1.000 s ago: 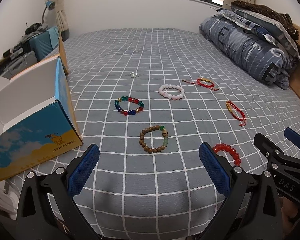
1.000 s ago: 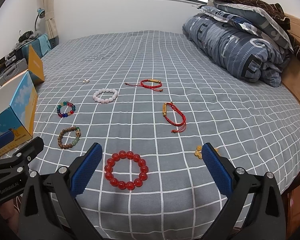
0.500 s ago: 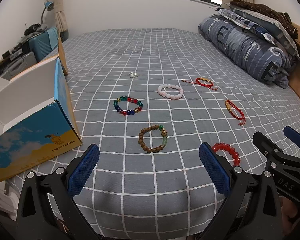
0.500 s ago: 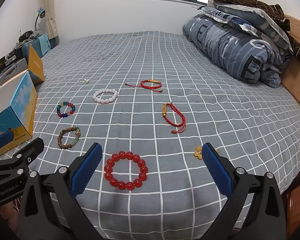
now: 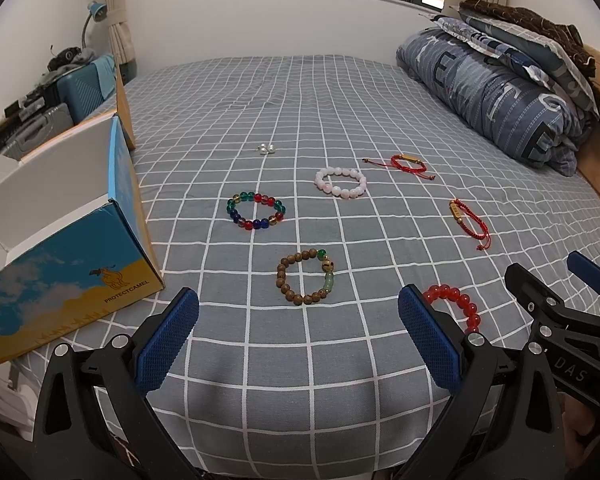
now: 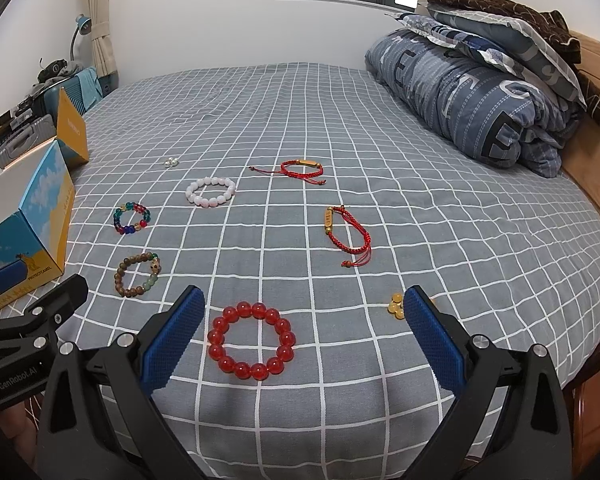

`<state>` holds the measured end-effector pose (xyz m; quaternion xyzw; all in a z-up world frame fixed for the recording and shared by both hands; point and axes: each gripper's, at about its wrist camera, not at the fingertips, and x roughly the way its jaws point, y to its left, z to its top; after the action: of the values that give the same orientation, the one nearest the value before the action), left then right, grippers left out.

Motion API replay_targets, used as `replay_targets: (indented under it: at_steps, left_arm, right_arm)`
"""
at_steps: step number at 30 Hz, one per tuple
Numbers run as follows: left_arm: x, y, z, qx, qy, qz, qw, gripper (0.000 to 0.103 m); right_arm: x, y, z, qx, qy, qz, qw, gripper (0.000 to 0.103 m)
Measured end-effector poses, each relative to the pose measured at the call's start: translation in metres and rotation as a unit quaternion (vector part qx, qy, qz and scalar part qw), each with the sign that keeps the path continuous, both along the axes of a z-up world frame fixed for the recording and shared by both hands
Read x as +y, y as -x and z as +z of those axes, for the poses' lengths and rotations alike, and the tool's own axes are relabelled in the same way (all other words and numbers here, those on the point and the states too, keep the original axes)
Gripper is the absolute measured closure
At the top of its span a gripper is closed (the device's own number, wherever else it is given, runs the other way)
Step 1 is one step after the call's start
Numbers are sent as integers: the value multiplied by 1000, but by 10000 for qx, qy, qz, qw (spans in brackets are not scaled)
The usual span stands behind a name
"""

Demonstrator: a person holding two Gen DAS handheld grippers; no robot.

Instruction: Organize jewelry

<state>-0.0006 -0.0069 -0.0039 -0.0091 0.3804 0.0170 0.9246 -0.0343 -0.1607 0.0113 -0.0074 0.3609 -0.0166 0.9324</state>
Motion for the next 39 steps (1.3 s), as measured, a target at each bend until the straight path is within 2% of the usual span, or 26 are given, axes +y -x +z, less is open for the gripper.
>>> replay_targets:
  at_steps: [17, 26, 33, 39]
  left_arm:
    - [-1, 0, -3, 25, -32, -7, 10000, 6]
    - [1, -10, 15, 29, -33, 33, 10000, 6]
    - [2, -54, 29, 193, -158, -29, 9997, 6]
    - [7, -115, 17, 524, -141, -23, 9985, 6]
  right_arm:
    - [0, 1, 4, -70, 82, 66, 9999, 7]
    - [-11, -4, 41, -297, 177, -56, 9994, 7]
    - [-17, -51, 64, -153, 303, -84, 9994, 7]
    - [-16, -117, 47, 123, 383, -181, 9990, 7]
